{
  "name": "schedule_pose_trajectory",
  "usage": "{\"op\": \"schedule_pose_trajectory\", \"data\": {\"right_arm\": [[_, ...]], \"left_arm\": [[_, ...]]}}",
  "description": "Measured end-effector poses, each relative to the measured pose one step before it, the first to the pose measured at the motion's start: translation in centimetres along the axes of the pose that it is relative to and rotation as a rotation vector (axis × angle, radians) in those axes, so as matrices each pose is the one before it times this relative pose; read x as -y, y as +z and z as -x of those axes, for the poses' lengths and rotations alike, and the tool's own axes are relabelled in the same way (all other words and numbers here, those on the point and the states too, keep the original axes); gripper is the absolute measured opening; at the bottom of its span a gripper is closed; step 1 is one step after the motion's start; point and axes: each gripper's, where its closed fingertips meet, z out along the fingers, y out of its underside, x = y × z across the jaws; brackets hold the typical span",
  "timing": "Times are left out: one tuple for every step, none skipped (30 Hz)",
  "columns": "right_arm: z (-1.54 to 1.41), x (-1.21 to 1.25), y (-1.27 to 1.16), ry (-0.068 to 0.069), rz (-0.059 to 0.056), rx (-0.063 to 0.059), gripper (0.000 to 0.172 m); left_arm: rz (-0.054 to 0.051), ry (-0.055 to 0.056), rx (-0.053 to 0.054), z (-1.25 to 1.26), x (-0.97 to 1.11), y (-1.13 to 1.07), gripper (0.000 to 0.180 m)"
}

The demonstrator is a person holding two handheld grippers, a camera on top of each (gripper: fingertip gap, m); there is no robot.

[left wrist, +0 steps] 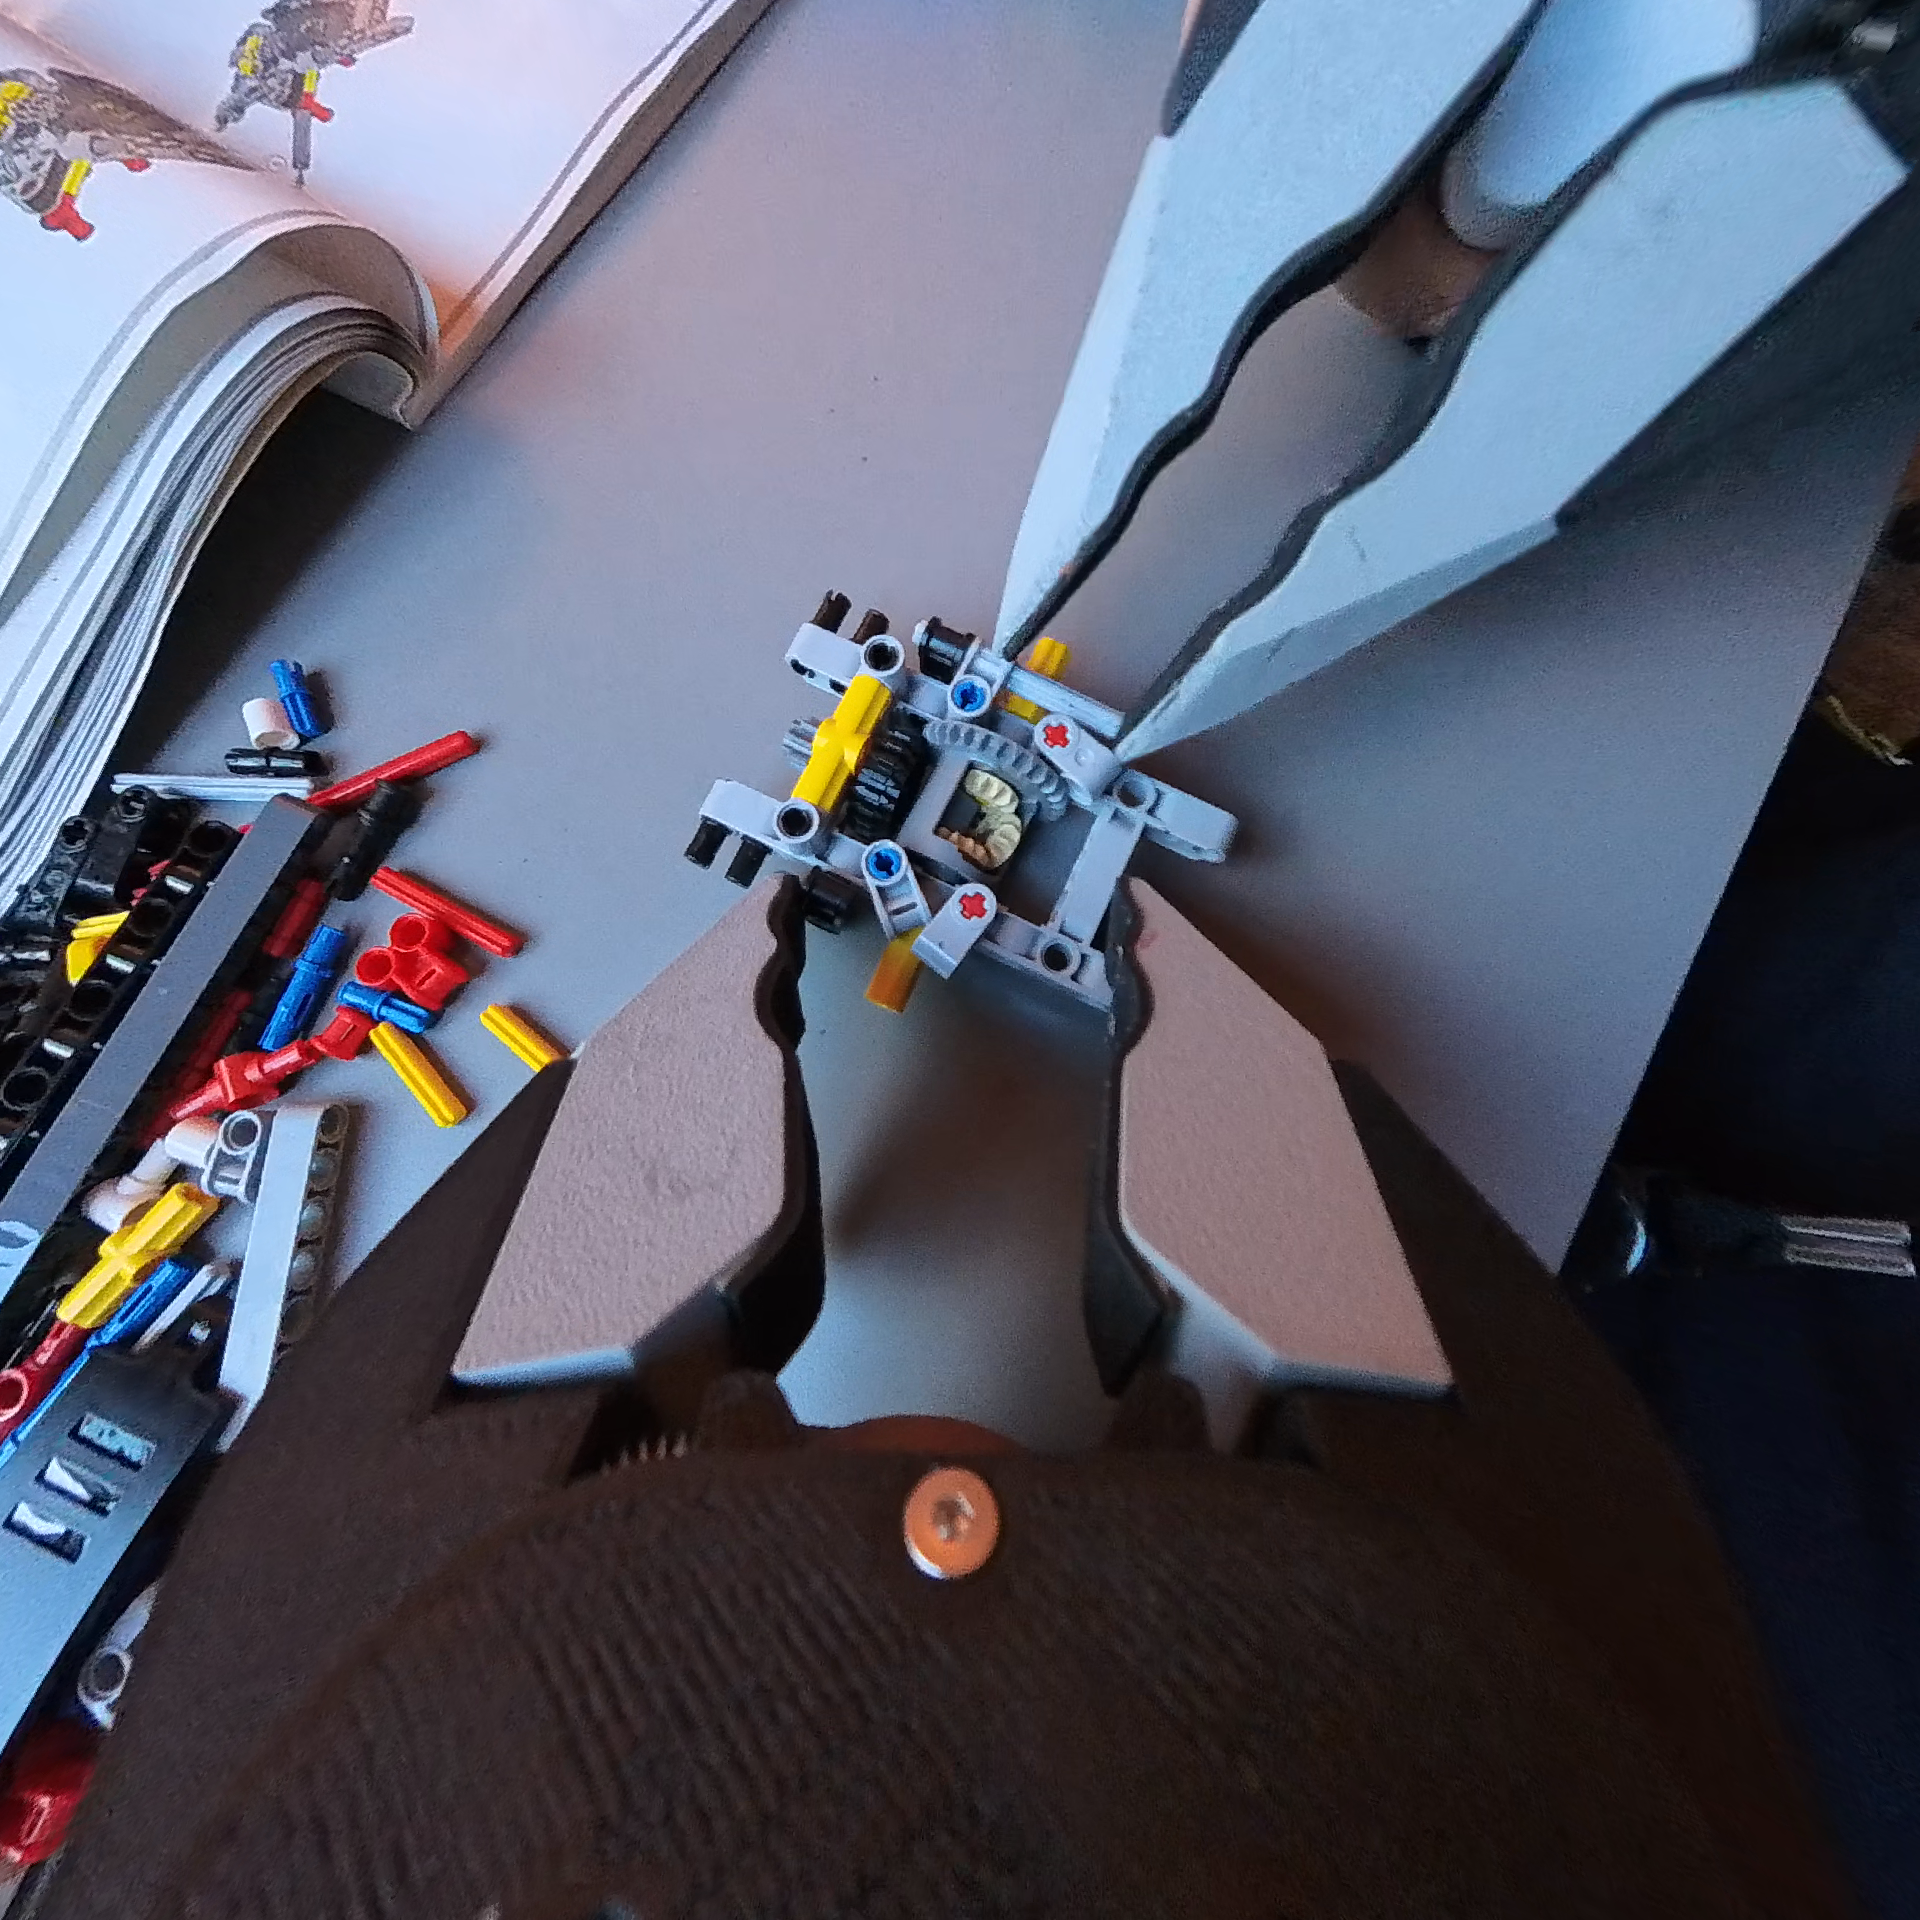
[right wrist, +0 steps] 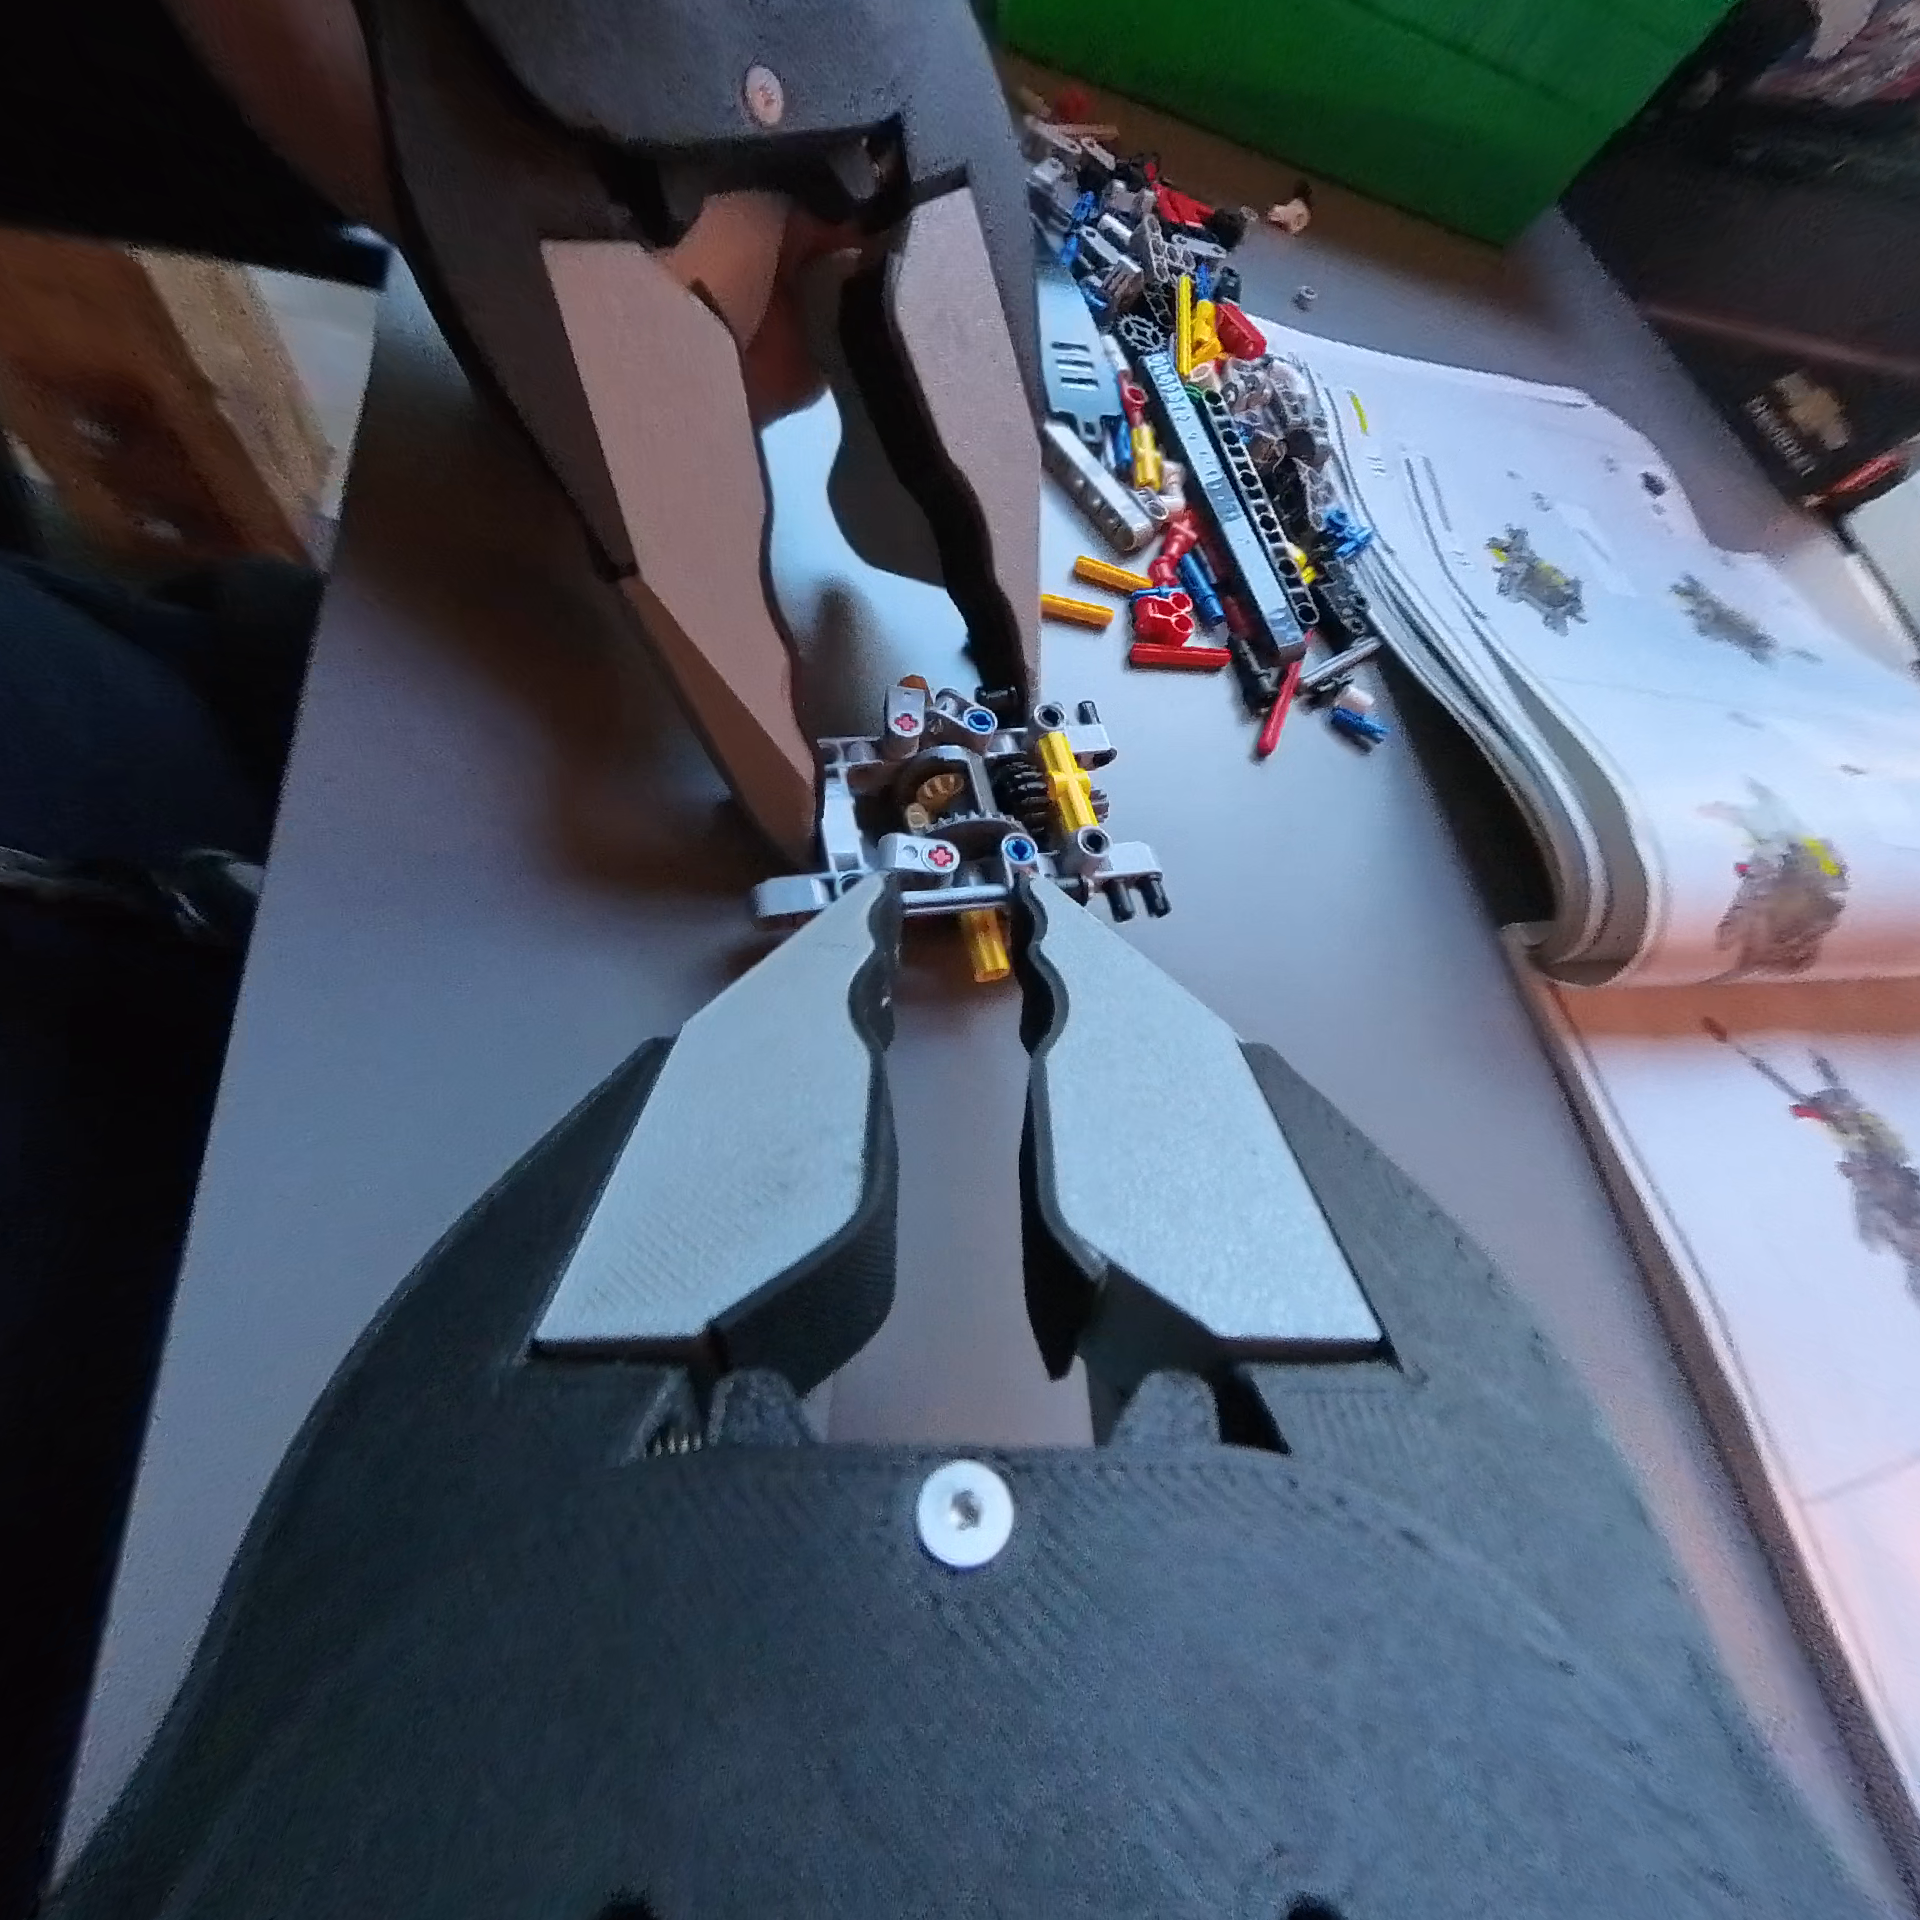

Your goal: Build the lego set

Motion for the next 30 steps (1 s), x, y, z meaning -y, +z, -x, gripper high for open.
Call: {"op": "schedule_pose_trajectory", "data": {"right_arm": [[0.029, 0.063, -0.081, 0.0230, -0.0084, 0.0209, 0.018], [0.051, 0.077, -0.076, 0.0078, -0.0091, 0.0137, 0.018], [0.047, 0.157, -0.103, 0.0016, -0.0140, 0.0074, 0.017], [-0.124, 0.185, -0.114, -0.0004, -0.0151, -0.0062, 0.019], [-0.164, 0.048, -0.105, -0.0025, -0.0058, -0.0090, 0.020], [-0.042, -0.084, -0.032, -0.0017, 0.0023, -0.0005, 0.021], [0.110, -0.155, 0.037, -0.0010, 0.0085, 0.0082, 0.021], [0.157, -0.106, 0.052, -0.0039, 0.0071, 0.0097, 0.018], [0.049, 0.009, 0.023, -0.0037, -0.0004, 0.0015, 0.018], [-0.028, -0.014, 0.028, -0.0002, 0.0009, -0.0023, 0.018], [-0.072, -0.013, 0.010, 0.0027, 0.0006, -0.0031, 0.019], [-0.140, -0.023, -0.007, 0.0054, 0.0007, -0.0066, 0.022], [-0.061, -0.006, -0.025, 0.0030, -0.0005, -0.0009, 0.022], [0.003, 0.001, -0.037, 0.0004, -0.0018, 0.0014, 0.022], [0.013, 0.004, -0.002, -0.0012, -0.0001, 0.0005, 0.023], [0.085, -0.010, 0.018, -0.0030, 0.0011, 0.0042, 0.021], [0.106, -0.004, 0.018, -0.0040, 0.0008, 0.0052, 0.019], [0.046, -0.003, 0.022, -0.0035, 0.0007, 0.0016, 0.018], [0.000, 0.006, 0.004, -0.0014, 0.0005, -0.0013, 0.018], [-0.044, -0.002, -0.003, 0.0011, -0.0002, -0.0032, 0.019], [-0.079, -0.012, -0.015, 0.0024, 0.0000, -0.0032, 0.021], [-0.051, -0.006, -0.025, 0.0037, -0.0005, -0.0006, 0.022], [-0.041, 0.005, -0.030, 0.0053, -0.0016, 0.0015, 0.023], [-0.030, -0.012, -0.029, 0.0054, -0.0009, 0.0021, 0.024], [0.007, -0.011, -0.005, 0.0037, 0.0000, 0.0038, 0.024], [0.042, -0.009, 0.002, 0.0009, 0.0003, 0.0045, 0.023], [0.063, 0.001, 0.003, -0.0008, 0.0003, 0.0044, 0.023], [0.079, -0.009, 0.002, -0.0012, 0.0002, 0.0052, 0.021], [0.029, 0.000, -0.014, 0.0005, -0.0001, 0.0030, 0.021], [-0.004, -0.006, -0.021, 0.0029, -0.0009, 0.0020, 0.021]], "left_arm": [[-0.0003, 0.0011, -0.0039, -0.057, 0.005, 0.003, 0.057], [-0.0006, 0.0018, -0.0068, -0.093, 0.002, 0.012, 0.057], [-0.0007, 0.0056, -0.0067, -0.133, 0.014, 0.023, 0.057], [-0.0003, 0.0069, -0.0016, -0.083, 0.014, 0.011, 0.057], [-0.0001, 0.0013, 0.0005, -0.003, 0.005, 0.004, 0.057], [0.0000, -0.0029, -0.0024, -0.005, -0.008, -0.007, 0.057], [0.0000, -0.0031, -0.0030, -0.003, -0.003, -0.002, 0.057], [0.0000, -0.0012, -0.0012, 0.006, 0.003, 0.003, 0.057], [0.0000, 0.0004, 0.0005, -0.001, 0.001, 0.001, 0.057], [0.0001, 0.0015, 0.0011, -0.006, -0.003, -0.003, 0.057], [0.0001, 0.0014, 0.0012, 0.007, 0.002, 0.002, 0.057], [-0.0001, 0.0001, -0.0002, -0.011, 0.002, 0.002, 0.057], [0.0000, -0.0011, -0.0011, -0.004, -0.003, -0.003, 0.057], [0.0000, -0.0014, -0.0013, 0.004, 0.002, 0.003, 0.057], [0.0000, -0.0003, -0.0005, 0.001, -0.002, -0.002, 0.057], [0.0000, 0.0008, 0.0006, -0.005, 0.003, 0.003, 0.057], [0.0000, 0.0008, 0.0008, 0.007, 0.002, 0.002, 0.057], [0.0000, 0.0003, 0.0003, -0.004, 0.001, 0.001, 0.057], [0.0000, 0.0000, 0.0000, 0.000, 0.000, 0.000, 0.057], [0.0000, 0.0004, 0.0001, 0.004, 0.000, 0.000, 0.057], [0.0000, 0.0009, 0.0004, -0.010, -0.003, -0.004, 0.057], [0.0000, 0.0008, -0.0003, -0.008, 0.001, 0.001, 0.057], [0.0000, -0.0004, -0.0015, -0.014, -0.001, -0.001, 0.057], [0.0000, -0.0009, -0.0015, -0.008, -0.003, -0.003, 0.057], [0.0000, 0.0000, -0.0009, -0.003, -0.002, -0.002, 0.057], [0.0000, 0.0006, -0.0002, -0.008, 0.001, 0.001, 0.057], [0.0000, 0.0005, -0.0002, -0.008, 0.001, 0.001, 0.057], [0.0000, 0.0002, -0.0006, -0.007, 0.000, 0.000, 0.057], [0.0000, -0.0003, -0.0005, 0.000, -0.008, 0.006, 0.057], [0.0000, -0.0006, -0.0006, -0.003, -0.002, -0.002, 0.057]]}}
